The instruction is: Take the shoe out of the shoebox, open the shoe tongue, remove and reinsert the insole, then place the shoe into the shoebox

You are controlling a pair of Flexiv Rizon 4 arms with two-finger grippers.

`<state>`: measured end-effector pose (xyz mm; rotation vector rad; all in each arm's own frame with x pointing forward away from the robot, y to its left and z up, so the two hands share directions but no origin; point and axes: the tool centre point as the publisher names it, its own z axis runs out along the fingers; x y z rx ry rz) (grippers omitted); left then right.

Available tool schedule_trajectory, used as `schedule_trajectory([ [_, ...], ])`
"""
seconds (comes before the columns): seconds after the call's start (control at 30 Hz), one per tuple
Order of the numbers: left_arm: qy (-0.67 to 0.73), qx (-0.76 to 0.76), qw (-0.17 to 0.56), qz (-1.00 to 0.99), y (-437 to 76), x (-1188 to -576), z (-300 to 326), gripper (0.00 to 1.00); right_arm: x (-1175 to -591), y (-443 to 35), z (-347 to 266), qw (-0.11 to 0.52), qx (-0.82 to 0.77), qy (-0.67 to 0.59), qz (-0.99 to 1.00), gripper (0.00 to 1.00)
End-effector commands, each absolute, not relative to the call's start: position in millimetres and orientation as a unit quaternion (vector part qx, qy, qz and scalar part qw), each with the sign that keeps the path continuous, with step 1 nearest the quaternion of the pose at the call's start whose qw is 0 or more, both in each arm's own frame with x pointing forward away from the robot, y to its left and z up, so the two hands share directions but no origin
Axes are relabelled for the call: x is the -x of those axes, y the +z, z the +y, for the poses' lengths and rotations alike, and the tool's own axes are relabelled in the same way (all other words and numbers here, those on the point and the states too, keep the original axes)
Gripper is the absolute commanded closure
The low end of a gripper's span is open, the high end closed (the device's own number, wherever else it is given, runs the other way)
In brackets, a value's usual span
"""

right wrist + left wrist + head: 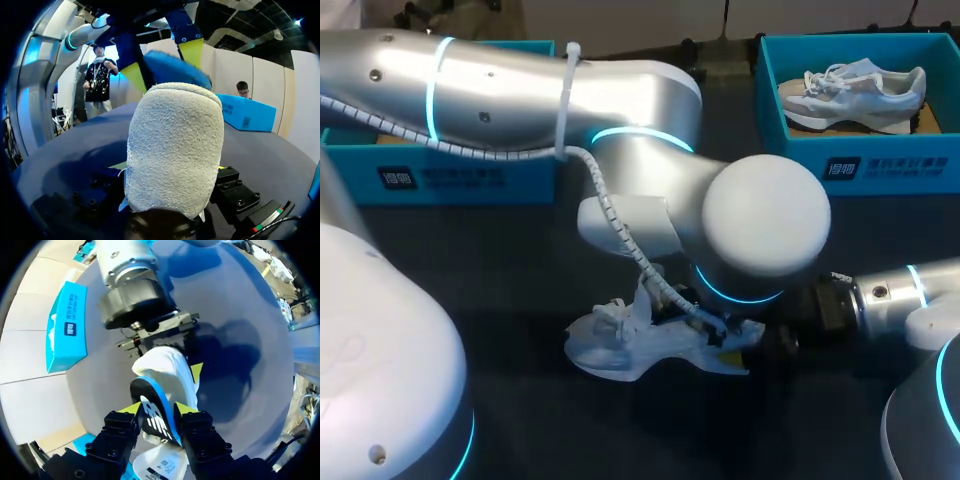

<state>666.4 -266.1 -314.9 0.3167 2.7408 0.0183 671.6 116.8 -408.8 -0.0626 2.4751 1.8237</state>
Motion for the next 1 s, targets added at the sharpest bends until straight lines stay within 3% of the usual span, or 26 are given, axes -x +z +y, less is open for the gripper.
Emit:
schedule_trajectory([
  [0.03,-0.029,-0.104,0.201,0.974,-306,-663,-248,0.58,-671,-409,118,0.033,0.021,0.59,0.806,1.0],
  [1.0,-0.127,0.003,0.256,0.958,-310,-650,-252,0.58,-671,-409,118,0.033,0.021,0.59,0.806,1.0],
])
